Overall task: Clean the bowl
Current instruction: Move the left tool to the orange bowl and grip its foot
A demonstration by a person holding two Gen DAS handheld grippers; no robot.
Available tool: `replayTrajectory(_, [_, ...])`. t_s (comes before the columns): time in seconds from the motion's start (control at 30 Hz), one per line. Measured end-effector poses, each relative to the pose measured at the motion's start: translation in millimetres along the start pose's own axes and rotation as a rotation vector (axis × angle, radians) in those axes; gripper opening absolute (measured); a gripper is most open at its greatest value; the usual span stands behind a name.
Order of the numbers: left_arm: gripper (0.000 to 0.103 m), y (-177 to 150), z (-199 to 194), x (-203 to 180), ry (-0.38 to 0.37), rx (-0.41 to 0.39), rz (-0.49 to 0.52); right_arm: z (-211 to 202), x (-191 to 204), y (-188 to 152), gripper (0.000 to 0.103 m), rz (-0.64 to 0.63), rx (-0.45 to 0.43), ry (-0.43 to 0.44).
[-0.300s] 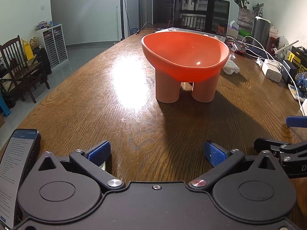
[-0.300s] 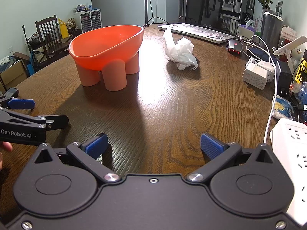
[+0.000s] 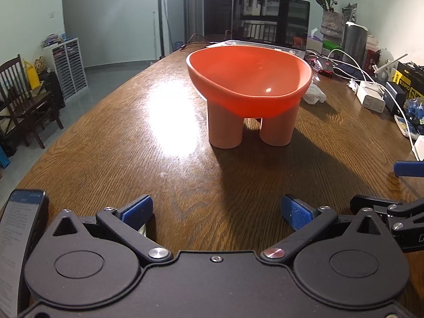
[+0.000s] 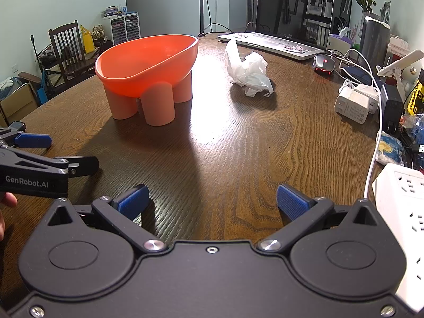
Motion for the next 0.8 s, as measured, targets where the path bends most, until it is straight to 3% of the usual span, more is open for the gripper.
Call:
replayTrajectory(0.3, [0.103,42.3,41.7,0.9,0.027,0.022,-0.001,0.9,-1.1,0.5,0.103,0.001,0.000,0.003])
replayTrajectory(0.67, [0.103,72.5,63.2,-2.0,-0.007,0.009,0.042,0.3,-0.9,-0.2,0.103,-0.001,-0.001,0.001])
replayTrajectory(0.77, [0.096,78.6,66.3,-6.6,-0.041,-0.001,0.078,0.0,-0.6,-0.4,0.103,0.000,-0.001,0.001])
replayTrajectory(0.8, [0.088,80.7,66.5,-8.6,-0.051,-0.004,0.083,-0.1,-0.6,-0.6,0.103,0.000,-0.001,0.001])
Point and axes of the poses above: each gripper's, at about its wrist camera, not at the fingertips, and z roughly the way its jaws point, x to its left, y to its top, the point moved 8 cm from there along z, roughly the way its jaws point, and after that the axes turned 14 degrees about x, right-handed, at the moved point
